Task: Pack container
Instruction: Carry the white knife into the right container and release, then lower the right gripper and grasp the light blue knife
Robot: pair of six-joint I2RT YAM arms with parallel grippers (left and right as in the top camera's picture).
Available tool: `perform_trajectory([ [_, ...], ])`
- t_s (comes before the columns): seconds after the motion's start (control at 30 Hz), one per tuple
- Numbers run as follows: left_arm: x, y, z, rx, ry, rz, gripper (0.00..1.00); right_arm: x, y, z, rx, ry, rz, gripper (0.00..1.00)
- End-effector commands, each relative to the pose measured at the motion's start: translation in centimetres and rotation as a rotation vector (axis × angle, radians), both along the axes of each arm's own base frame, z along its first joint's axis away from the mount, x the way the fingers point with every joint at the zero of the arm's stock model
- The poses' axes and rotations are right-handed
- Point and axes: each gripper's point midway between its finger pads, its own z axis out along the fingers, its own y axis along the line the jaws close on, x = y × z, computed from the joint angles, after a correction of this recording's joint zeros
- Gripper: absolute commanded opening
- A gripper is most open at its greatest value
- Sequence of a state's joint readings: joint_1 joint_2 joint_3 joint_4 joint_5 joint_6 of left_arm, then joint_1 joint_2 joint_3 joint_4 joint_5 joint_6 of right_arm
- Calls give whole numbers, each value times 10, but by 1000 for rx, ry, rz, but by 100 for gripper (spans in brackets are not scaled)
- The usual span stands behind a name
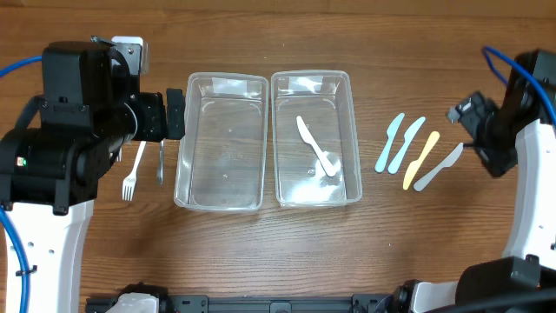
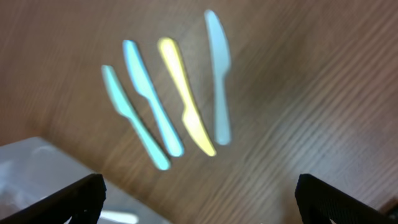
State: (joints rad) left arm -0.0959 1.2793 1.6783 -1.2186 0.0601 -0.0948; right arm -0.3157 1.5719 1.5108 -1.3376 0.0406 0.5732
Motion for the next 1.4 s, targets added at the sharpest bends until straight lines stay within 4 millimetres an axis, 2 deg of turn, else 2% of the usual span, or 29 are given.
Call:
perform_trajectory([
  [0.0, 2, 1, 3, 2, -9, -6, 100, -11, 3, -42, 27, 54, -2, 100],
  [0.17, 2, 1, 3, 2, -9, -7, 100, -25, 9, -100, 44, 106, -3, 100],
  [0.27, 2, 1, 3, 2, -9, -7, 100, -32, 11, -125, 55, 137, -25, 100],
  [0.57, 0, 1, 1, 4, 0, -6, 100, -29, 7, -164, 61, 209, -34, 100],
  [0.7, 0, 1, 1, 4, 0, -7, 100, -32, 5, -173, 62, 239, -37, 100],
  [0.97, 0, 1, 1, 4, 0, -6, 100, -34, 3, -174, 46, 250, -39, 100],
  [1.17, 0, 1, 0, 5, 3, -6, 100, -43, 3, -178, 42, 280, -40, 100],
  [1.37, 0, 1, 0, 5, 4, -6, 100, -52, 6, -191, 43, 286, -39, 100],
])
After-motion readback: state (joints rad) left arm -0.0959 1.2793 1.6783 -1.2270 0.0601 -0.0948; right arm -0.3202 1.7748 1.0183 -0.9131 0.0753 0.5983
